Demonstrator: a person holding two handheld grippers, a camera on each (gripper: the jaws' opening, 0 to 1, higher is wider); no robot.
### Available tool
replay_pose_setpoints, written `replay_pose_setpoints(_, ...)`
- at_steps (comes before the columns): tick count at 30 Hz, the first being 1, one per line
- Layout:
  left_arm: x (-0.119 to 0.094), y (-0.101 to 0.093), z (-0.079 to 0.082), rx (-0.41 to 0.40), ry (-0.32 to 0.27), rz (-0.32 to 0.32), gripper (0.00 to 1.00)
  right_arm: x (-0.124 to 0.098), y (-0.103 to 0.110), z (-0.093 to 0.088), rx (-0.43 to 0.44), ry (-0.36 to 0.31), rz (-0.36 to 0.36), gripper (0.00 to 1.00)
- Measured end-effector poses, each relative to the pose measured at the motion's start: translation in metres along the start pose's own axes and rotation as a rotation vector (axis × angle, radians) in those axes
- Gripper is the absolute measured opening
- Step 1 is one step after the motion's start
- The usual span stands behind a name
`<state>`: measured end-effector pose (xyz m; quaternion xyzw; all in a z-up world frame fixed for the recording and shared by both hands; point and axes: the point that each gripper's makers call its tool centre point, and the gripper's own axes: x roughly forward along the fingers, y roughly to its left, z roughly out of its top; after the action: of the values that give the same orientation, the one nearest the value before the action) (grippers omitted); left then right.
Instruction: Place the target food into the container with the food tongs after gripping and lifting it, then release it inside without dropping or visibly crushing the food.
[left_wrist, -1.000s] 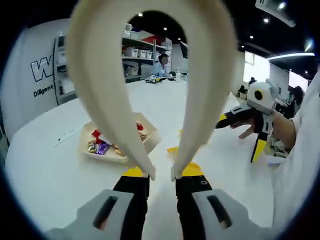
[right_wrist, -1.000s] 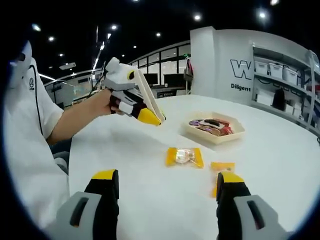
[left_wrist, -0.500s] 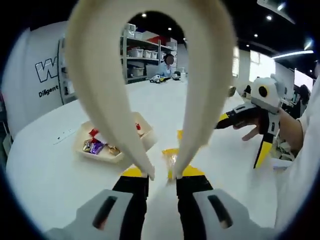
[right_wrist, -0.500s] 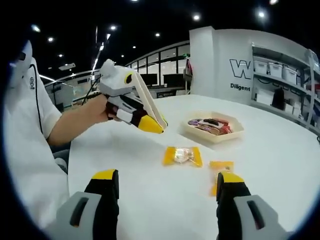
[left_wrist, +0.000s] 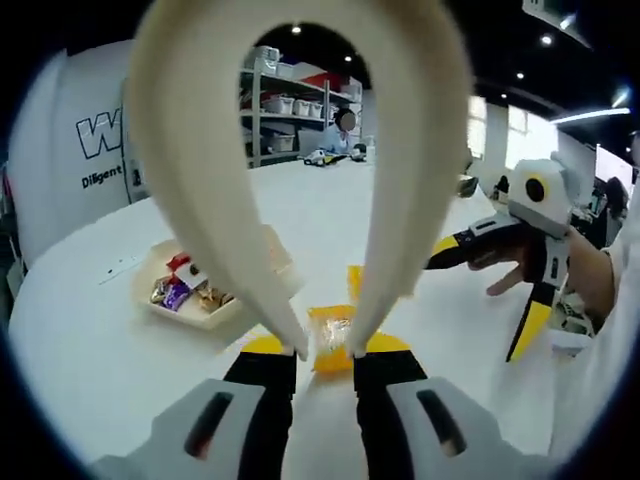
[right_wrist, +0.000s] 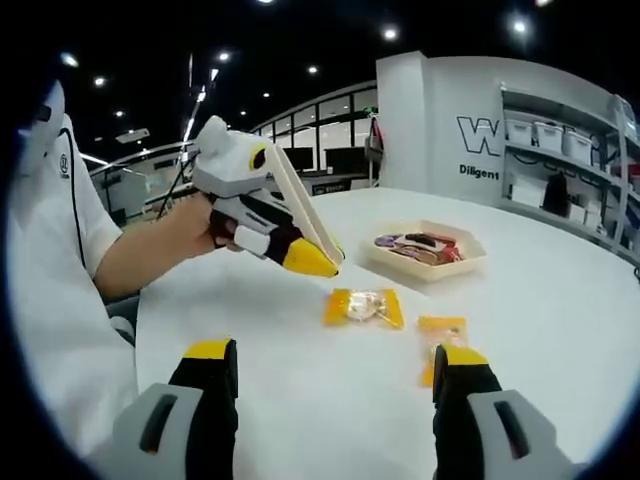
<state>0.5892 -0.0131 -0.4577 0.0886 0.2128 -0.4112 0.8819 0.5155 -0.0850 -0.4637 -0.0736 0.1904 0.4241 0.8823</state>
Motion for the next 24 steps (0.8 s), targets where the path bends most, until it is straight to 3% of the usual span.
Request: replay_pose_setpoints(24,0.022,-0.009,0.000,-0.025,0.035,0.047,0.23,-0.005,-0.006,-0.004,0.013,-0.007,-0.002,0.79)
